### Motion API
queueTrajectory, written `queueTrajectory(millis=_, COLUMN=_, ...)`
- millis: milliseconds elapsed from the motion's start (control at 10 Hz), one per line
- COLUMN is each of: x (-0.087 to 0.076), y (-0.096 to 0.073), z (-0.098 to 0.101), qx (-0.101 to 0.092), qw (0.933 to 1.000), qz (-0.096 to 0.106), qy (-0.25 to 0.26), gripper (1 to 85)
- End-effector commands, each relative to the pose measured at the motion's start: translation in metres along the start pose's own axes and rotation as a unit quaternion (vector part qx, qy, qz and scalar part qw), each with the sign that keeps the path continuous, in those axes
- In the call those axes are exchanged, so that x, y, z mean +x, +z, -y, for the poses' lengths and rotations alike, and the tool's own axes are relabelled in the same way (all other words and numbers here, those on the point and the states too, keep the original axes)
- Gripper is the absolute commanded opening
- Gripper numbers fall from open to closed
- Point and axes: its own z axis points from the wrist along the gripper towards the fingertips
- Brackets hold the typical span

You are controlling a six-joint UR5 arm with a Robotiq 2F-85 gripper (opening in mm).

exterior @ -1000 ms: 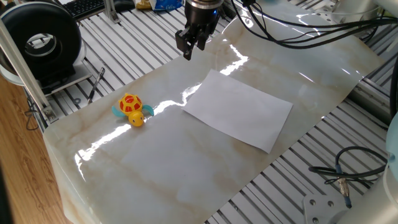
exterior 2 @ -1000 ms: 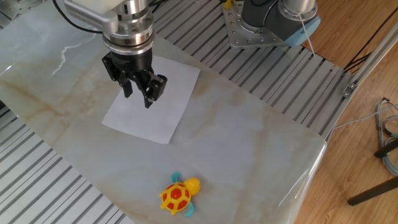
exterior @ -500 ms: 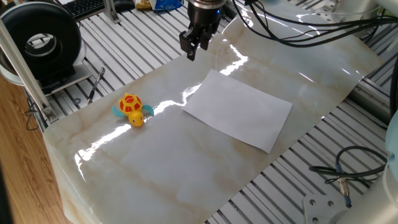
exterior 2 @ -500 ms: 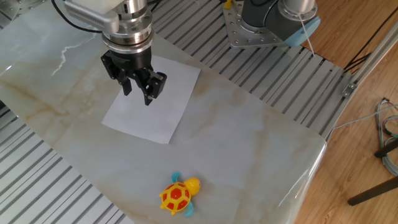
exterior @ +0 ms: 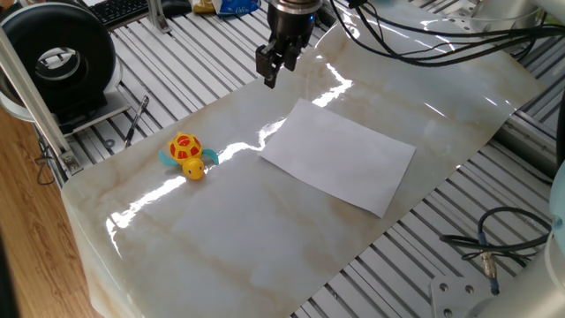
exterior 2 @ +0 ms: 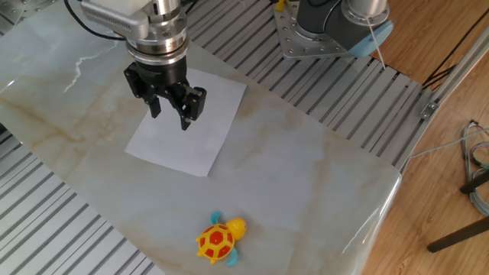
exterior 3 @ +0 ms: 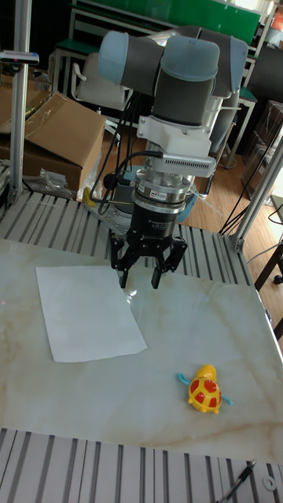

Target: Flip over and spread out the paper that is laid flat on the table

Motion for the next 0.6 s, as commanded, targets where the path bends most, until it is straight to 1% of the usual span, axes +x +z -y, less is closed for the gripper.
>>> queueTrajectory(millis=0, x=0.0, y=-0.001, z=-0.002, qx=-0.007, qw=0.9996, qz=0.001, qy=-0.028, gripper=59.0)
queueTrajectory(millis=100, x=0.006, y=-0.001, z=0.007, qx=0.011, qw=0.999, qz=-0.011, qy=-0.042, gripper=59.0)
queueTrajectory(millis=200, x=0.025, y=-0.002, z=0.01, qx=0.014, qw=0.9968, qz=-0.048, qy=-0.062, gripper=59.3)
queueTrajectory(millis=300, x=0.034, y=-0.001, z=0.009, qx=0.002, qw=0.9943, qz=-0.067, qy=-0.083, gripper=60.7)
queueTrajectory(millis=400, x=0.03, y=0.009, z=0.015, qx=0.001, qw=0.9938, qz=-0.064, qy=-0.092, gripper=62.3)
queueTrajectory(millis=500, x=0.023, y=0.024, z=0.018, qx=0.002, qw=0.9944, qz=-0.05, qy=-0.093, gripper=62.7)
